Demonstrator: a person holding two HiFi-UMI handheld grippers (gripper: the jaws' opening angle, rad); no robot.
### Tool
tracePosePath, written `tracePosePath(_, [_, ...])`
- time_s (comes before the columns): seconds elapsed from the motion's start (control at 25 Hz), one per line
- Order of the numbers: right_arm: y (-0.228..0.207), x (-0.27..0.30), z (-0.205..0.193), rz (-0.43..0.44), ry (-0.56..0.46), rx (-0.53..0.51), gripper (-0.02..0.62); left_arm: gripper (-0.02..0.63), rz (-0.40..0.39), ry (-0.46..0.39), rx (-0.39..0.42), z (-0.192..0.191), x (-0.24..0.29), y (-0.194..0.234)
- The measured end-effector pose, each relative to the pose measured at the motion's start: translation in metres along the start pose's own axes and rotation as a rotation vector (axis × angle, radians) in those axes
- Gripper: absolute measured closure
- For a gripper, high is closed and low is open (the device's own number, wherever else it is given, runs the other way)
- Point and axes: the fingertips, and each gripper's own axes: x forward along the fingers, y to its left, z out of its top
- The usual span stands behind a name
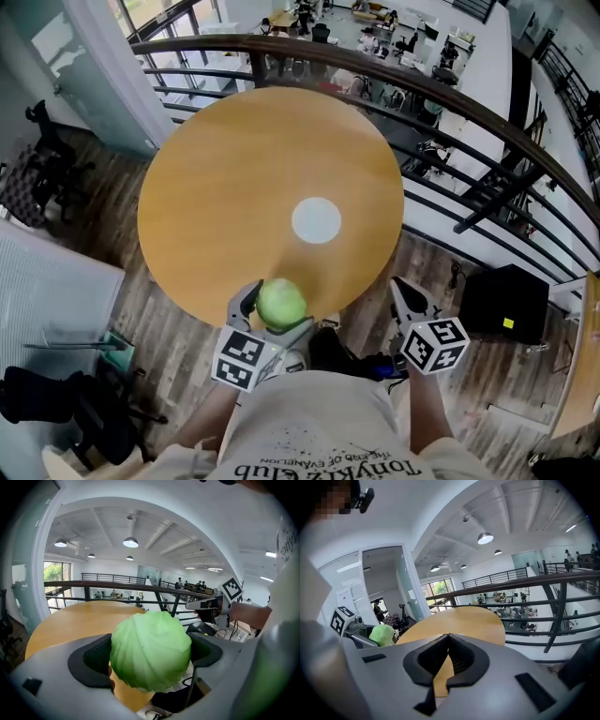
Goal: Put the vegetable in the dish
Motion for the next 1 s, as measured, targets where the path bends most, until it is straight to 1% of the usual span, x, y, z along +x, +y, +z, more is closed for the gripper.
tracePosePath(0.16, [-0.021,0.020,0.018,0.028,0.005,-0.012,0.571,0.115,0.005,-0.006,-0.005,0.023,0.029,0.007])
tracePosePath(0.4, [-0.040,0.044,0.036,0.079,0.047,-0.053,0.571,0.115,0.028,-0.004,-0.024,0.051,0.062,0.016])
tracePosePath(0.56, [-0.044,0.067,0.042,0.132,0.079,-0.075,0.572,0.115,0.062,0.016,-0.071,0.056,0.078,0.025])
tracePosePath(0.68, [-0.045,0.088,0.048,0.174,0.099,-0.105,0.572,0.115,0.083,0.023,-0.085,0.061,0.090,0.032])
tracePosePath(0.84, [-0.050,0.109,0.050,0.192,0.114,-0.100,0.572,0.115,0.090,0.025,-0.091,0.067,0.102,0.041])
tracePosePath(1.0, [-0.044,0.123,0.052,0.198,0.130,-0.091,0.571,0.115,0.096,0.041,-0.088,0.069,0.104,0.053])
